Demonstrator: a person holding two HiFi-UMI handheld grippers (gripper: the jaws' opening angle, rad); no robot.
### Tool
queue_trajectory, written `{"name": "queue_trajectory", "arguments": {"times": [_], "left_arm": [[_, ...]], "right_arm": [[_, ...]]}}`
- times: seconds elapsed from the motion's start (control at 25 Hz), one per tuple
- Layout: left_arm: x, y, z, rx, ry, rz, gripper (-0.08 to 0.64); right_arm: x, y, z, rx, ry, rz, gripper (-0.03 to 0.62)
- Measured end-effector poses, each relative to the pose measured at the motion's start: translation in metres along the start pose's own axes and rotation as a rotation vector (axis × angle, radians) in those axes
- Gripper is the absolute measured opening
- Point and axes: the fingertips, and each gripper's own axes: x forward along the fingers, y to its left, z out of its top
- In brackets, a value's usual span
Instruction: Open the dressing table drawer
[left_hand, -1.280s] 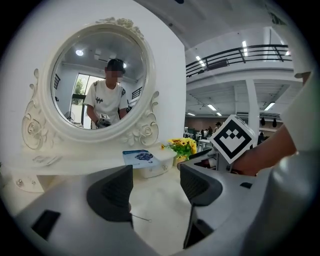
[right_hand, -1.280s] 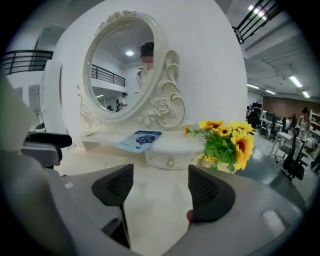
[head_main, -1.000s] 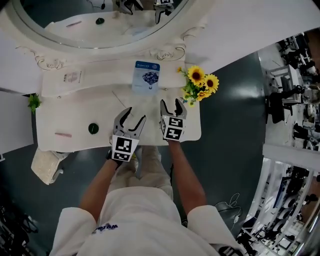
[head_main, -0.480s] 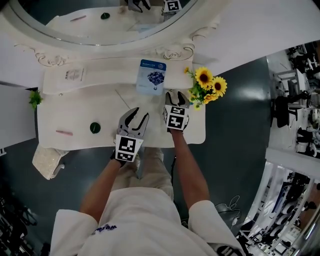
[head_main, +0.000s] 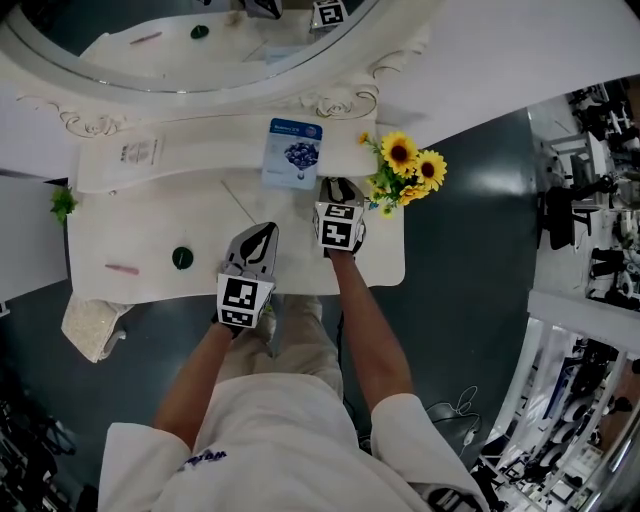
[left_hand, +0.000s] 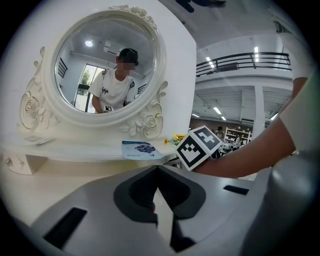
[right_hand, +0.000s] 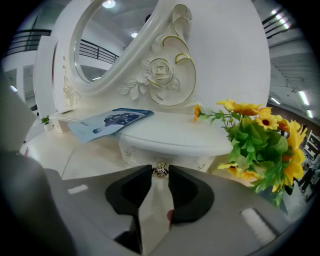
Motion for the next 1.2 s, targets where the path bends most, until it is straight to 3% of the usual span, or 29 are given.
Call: {"name": "queue_trajectory", "arguments": {"times": [0.16, 0.28, 0.52, 0.92, 1.2], "left_arm": [[0.000, -0.001, -0.003, 0.000, 0.013, -0.017, 0.009], [-0.002, -0.002, -0.010, 0.011, 0.029, -0.029, 0.009], [-0.012, -0.014, -0.011, -0.001, 0.030, -0.039, 0.009], [-0.020, -0.016, -0.010, -0.012, 0.015, -0.018, 0.009], [-0.027, -0.021, -0.009, -0.006, -0.004, -0.047, 0.009]], "right_arm": [[0.001, -0.001, 0.001, 0.017, 0.006, -0.011, 0.106], [0.001, 0.005, 0.006, -0.031, 0.010, -0.016, 0.103], [0.003, 0.000, -0.005, 0.025, 0.046, -0.008, 0.101], [-0.001, 0.003, 0.002, 0.024, 0.049, -0.009, 0.098], [0.001, 0.000, -0.002, 0.030, 0.057, -0.004, 0.098]]}}
